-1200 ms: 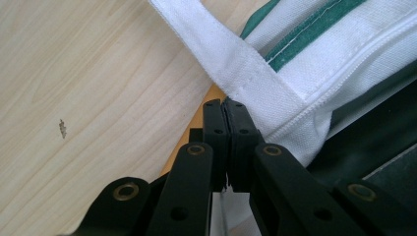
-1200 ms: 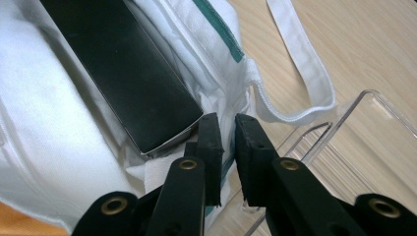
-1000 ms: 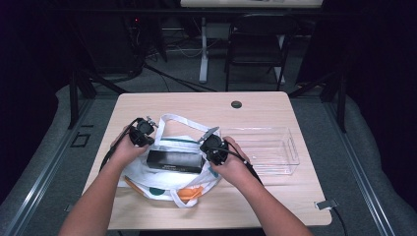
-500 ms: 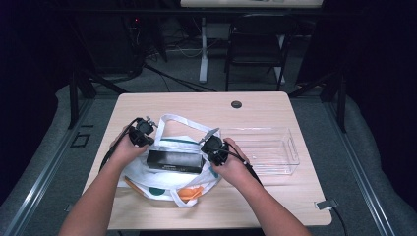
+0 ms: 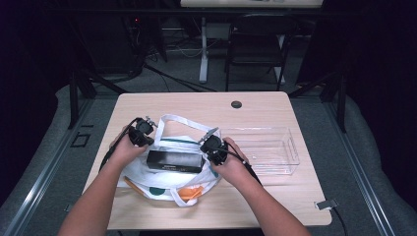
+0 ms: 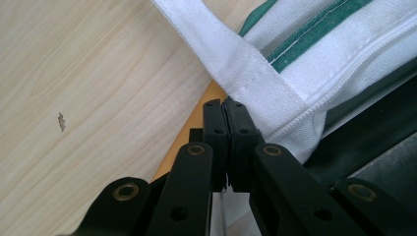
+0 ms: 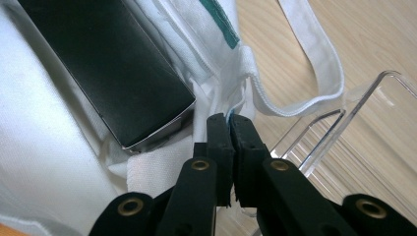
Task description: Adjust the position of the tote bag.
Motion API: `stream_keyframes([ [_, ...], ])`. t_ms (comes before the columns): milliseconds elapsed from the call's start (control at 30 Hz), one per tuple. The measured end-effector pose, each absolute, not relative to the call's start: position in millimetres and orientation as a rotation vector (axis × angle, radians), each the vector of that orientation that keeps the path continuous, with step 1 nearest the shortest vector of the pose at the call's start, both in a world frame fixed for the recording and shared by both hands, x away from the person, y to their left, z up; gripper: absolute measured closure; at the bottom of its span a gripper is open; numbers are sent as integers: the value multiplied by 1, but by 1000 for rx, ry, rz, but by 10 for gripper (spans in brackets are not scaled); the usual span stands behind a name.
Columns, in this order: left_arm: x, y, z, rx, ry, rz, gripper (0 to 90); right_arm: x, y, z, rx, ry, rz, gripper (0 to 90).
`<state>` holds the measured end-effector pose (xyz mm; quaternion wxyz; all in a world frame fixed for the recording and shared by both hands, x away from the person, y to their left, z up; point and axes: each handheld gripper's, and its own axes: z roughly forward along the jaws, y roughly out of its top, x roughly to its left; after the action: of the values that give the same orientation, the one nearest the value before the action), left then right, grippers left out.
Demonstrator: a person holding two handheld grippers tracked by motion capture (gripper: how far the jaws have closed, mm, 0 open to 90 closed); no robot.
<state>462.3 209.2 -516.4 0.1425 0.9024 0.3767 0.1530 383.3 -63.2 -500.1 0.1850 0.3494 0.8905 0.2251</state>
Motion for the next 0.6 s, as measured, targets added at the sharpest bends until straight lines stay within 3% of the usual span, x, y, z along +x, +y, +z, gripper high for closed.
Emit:
stream_keyframes([
  [600, 456, 221, -516, 2588, 1135, 407, 889, 395, -56, -497, 957, 2497, 612, 881],
])
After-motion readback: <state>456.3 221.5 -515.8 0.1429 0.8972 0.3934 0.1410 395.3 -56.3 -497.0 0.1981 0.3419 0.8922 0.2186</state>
